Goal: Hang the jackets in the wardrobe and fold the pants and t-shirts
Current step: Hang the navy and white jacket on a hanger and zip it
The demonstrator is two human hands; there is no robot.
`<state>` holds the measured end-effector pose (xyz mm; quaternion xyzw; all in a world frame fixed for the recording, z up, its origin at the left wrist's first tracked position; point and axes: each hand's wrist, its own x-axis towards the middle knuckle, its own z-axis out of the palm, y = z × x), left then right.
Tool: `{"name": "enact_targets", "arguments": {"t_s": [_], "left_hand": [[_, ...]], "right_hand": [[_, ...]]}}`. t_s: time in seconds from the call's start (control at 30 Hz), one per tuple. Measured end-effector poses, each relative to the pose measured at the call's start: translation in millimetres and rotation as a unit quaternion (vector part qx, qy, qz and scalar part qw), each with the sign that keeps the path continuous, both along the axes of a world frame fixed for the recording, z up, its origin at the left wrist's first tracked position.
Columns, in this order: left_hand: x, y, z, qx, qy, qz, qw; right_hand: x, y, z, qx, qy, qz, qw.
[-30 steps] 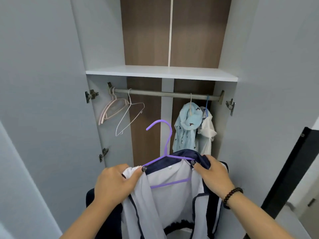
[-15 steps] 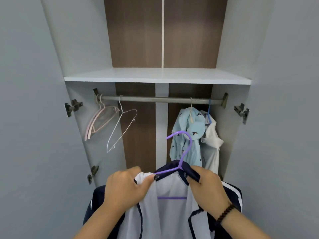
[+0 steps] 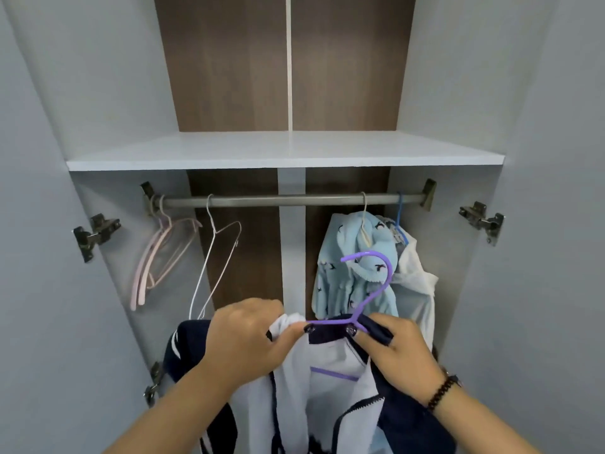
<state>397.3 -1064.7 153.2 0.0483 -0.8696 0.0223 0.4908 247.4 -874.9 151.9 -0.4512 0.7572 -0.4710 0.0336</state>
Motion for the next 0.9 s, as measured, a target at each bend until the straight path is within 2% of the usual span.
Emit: {"name": "enact_targets", "arguments": {"t_s": [0.07,0.13,0.2,0.27,0.37,0.4,0.43,0.47,0.53,0.57,0.6,0.63,0.73,0.77,0.83,0.9], "left_hand": [[-17.3,-8.7,-1.5,-0.010,-0.016,-0.021,1.000],[-34.1,-15.1,-2.7,0.012,0.017,-0.055,0.998],[-49.3,-19.1,-3.0,0.112,0.082,-0.083,0.987],[-63.8,-17.6,-0.6,0.248,0.145,-0.094,0.953],[-83.3,-2.9,-1.8,0.363,0.202,-0.067,0.907],[-91.1,0.5,-7.3,0.414,0.215,-0.058,0.882],[-99.9,2.0,-13.4,0.485,0.224,-0.043,0.844],[-110.3,0.8,-19.1,0.580,0.222,-0.024,0.783],[-132.4,-14.1,-36.6,0.760,0.210,-0.006,0.615],[-140.3,-21.6,-43.0,0.807,0.208,-0.001,0.552],[-148.6,-28.8,-47.5,0.829,0.198,0.007,0.523],[-157.3,-34.8,-50.7,0.834,0.182,0.019,0.520],[-179.7,-41.9,-60.2,0.801,0.102,0.074,0.586],[-185.9,-43.3,-63.1,0.796,0.068,0.076,0.596],[-195.1,-44.3,-67.4,0.819,0.017,0.043,0.573],[-203.2,-42.0,-69.9,0.851,0.009,-0.015,0.526]], "right_hand": [[1.7,-13.1,2.3,0.004,-0.061,-0.005,0.998],[-0.7,-26.2,9.0,0.012,-0.113,-0.018,0.993],[-8.1,-37.1,15.2,0.002,-0.174,-0.039,0.984],[-19.5,-44.8,20.8,-0.016,-0.246,-0.065,0.967],[-41.5,-53.6,20.6,-0.021,-0.329,-0.083,0.940],[-48.8,-56.7,20.9,-0.024,-0.352,-0.083,0.932],[-56.7,-60.1,22.0,-0.026,-0.370,-0.081,0.925],[-65.8,-64.0,22.5,-0.030,-0.384,-0.078,0.919],[-85.2,-74.1,23.4,-0.034,-0.420,-0.076,0.904],[-96.3,-79.6,22.6,-0.029,-0.437,-0.074,0.896],[-108.3,-85.8,21.5,-0.020,-0.451,-0.068,0.890],[-119.4,-92.5,21.5,-0.006,-0.461,-0.061,0.885],[-151.1,-112.2,20.3,0.010,-0.475,-0.050,0.878],[-161.5,-118.6,22.1,0.010,-0.477,-0.047,0.878],[-180.4,-131.8,27.8,0.010,-0.475,-0.040,0.879],[-195.4,-144.8,32.8,0.013,-0.469,-0.040,0.882]]}}
